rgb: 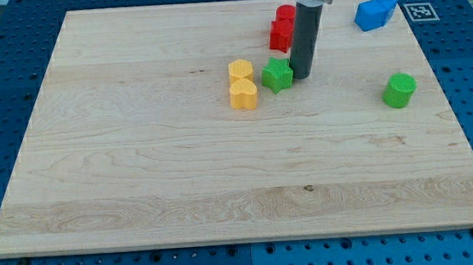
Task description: Move the green circle to the right of the yellow heart
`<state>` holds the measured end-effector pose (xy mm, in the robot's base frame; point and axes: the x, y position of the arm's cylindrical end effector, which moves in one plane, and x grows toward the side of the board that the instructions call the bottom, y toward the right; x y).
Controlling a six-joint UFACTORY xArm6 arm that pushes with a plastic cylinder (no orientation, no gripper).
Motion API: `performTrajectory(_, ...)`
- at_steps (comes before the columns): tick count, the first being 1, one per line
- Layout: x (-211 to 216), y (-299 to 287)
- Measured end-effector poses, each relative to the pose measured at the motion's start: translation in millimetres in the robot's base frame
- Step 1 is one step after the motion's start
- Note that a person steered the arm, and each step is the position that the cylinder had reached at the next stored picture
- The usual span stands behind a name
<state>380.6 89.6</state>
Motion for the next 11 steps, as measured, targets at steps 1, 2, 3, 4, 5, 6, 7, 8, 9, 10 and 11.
performTrajectory(1, -0.1, -45.9)
performTrajectory(2, -2.1, -40.4)
performTrajectory(3, -11.4, 37.6)
performTrajectory(4, -11.6, 150.4)
performTrajectory(5, -10.2, 255.9)
performTrajectory(6, 19.4, 251.7)
performTrajectory(7, 70.0, 189.2)
performTrajectory(8, 72.4, 83.7)
performTrajectory(9, 72.5, 53.5)
performTrajectory(10, 72.9, 119.3)
performTrajectory(11, 53.5, 159.9)
